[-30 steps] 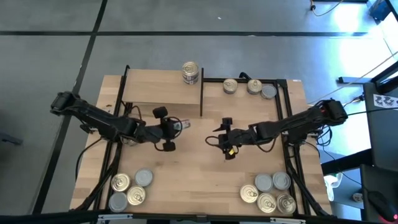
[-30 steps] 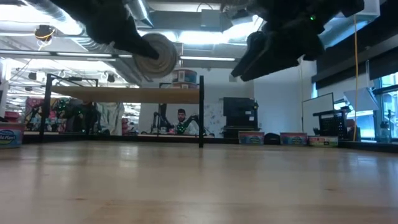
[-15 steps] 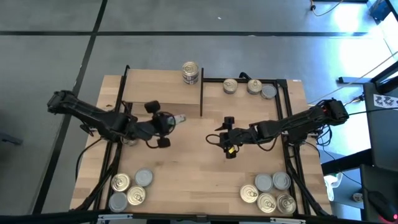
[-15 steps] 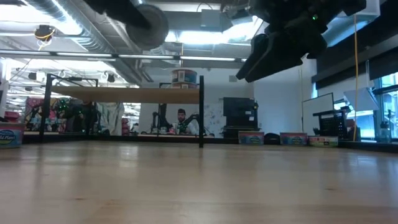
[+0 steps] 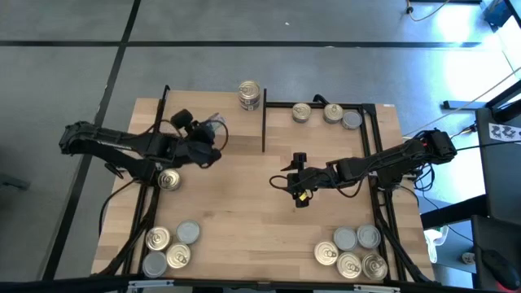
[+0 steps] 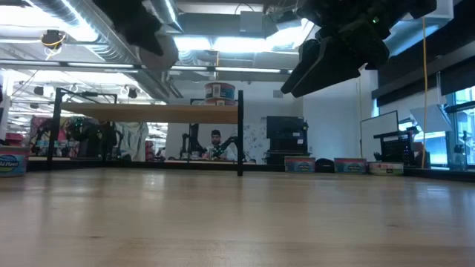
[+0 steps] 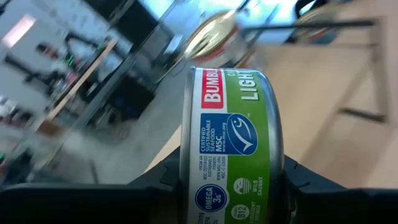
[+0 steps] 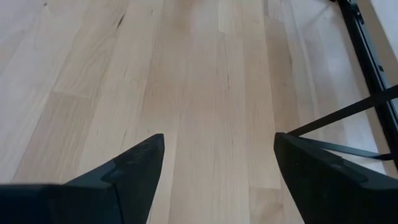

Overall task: Stack canned seafood by type on shelf
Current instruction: Put the green tuna can on the shelf

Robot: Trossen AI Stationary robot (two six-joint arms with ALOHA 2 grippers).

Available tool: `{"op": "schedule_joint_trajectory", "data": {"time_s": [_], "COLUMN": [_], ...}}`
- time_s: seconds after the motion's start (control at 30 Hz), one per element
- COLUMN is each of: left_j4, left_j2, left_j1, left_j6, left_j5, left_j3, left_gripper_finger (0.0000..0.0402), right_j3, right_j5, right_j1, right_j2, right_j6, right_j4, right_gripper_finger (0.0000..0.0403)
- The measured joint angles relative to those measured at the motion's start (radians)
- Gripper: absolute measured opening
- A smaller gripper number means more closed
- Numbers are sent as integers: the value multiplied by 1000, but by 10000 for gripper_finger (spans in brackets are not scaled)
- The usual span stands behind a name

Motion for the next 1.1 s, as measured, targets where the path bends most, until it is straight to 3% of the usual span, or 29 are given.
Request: {"op": "schedule_joint_trajectory", "data": {"time_s": [0.47, 1.1], "left_j4": [-84, -78], "left_j2": [11, 183], "left_j1": [290, 605], "left_j6": [-92, -48], "left_j5": [60, 158], "left_j3": [-1, 0], "left_gripper_finger": [123, 123], "right_j3": [0, -1], "right_j5": [0, 0], "right_j1": [0, -34], "right_j2": [0, 4], "right_j6": [-22, -30], "right_j4": [25, 28], "right_gripper_finger": [305, 305]}}
